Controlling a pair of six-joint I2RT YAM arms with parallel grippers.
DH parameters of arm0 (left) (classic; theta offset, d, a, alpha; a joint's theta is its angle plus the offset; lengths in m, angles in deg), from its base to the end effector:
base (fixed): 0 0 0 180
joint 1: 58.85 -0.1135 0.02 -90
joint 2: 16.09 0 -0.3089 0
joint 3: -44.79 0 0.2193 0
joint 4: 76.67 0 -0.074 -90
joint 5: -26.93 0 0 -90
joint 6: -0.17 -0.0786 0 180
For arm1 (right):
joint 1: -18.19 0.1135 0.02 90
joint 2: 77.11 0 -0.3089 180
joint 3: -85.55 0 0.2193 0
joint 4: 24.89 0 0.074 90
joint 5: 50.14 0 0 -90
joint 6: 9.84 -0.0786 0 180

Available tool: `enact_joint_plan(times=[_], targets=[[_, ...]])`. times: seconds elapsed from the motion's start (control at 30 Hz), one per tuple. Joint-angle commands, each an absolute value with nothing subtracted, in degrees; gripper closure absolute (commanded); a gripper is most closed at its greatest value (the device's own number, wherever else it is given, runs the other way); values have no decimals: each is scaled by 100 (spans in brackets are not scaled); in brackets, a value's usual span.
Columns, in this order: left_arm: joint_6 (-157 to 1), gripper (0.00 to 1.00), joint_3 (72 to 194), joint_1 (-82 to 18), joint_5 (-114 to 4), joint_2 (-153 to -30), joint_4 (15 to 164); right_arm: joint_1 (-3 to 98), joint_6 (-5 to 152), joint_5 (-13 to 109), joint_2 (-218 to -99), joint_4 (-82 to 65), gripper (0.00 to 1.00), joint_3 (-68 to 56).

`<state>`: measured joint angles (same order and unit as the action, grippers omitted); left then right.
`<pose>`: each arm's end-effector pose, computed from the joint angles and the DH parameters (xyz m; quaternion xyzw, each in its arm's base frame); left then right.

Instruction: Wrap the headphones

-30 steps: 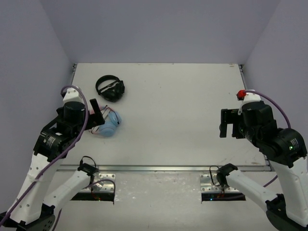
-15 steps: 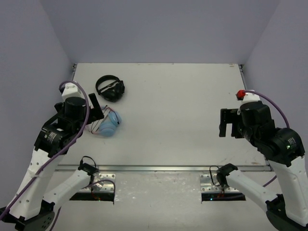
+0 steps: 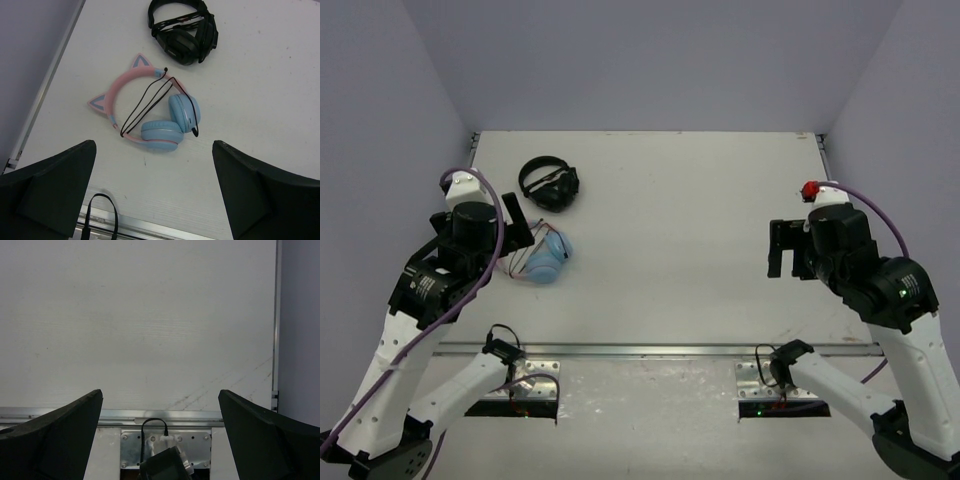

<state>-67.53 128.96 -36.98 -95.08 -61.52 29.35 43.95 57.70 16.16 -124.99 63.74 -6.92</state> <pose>0.0983 0.0055 0.3896 -0.1300 0.8531 0.0607 0.5017 0.0803 0.0037 0.3951 0.0542 0.9030 -0.0165 0.4260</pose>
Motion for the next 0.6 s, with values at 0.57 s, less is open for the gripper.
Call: enact_joint_plan(times=[0.57], targets=[[-6883, 0, 13002, -3539, -9848, -6145, 3208, 4412, 5661, 1561, -12501, 6051, 1, -609]])
